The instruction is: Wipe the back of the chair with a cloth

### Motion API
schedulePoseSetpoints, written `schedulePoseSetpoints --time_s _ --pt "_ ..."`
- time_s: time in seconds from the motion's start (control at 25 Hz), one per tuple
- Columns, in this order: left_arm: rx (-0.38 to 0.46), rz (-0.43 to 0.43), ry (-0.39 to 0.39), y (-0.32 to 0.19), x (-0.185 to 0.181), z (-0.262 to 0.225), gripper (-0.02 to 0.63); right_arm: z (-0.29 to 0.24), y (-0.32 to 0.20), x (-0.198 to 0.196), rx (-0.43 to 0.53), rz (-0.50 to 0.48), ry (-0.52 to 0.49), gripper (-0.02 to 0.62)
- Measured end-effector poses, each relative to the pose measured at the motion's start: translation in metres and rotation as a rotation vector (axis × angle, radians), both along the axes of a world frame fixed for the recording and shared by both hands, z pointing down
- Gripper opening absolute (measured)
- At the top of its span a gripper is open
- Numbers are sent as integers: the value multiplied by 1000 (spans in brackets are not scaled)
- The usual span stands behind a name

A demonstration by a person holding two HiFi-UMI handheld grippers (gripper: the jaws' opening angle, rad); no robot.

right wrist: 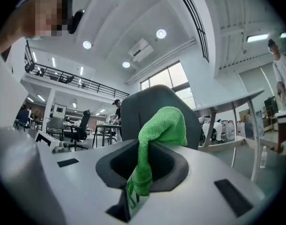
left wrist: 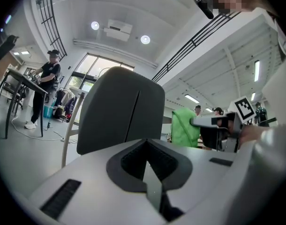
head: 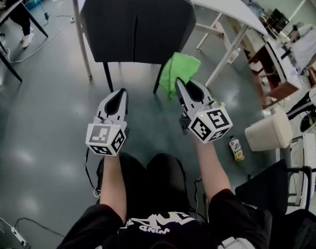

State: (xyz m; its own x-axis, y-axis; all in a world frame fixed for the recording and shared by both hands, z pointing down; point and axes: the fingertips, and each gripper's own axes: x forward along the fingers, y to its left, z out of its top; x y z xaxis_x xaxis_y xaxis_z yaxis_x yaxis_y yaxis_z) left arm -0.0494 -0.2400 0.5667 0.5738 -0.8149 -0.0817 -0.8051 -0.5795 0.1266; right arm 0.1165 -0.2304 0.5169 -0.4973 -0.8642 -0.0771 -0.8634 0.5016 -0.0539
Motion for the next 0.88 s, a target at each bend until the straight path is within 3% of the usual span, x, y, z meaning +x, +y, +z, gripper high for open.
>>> schedulePoseSetpoints --time_s 0.48,0.88 --pt "-26 -9 -32 2 8 26 -2 -112 -45 37 169 79 118 48" --pt "-52 0 -34 -4 13 37 -2 -116 -79 30 166 91 168 46"
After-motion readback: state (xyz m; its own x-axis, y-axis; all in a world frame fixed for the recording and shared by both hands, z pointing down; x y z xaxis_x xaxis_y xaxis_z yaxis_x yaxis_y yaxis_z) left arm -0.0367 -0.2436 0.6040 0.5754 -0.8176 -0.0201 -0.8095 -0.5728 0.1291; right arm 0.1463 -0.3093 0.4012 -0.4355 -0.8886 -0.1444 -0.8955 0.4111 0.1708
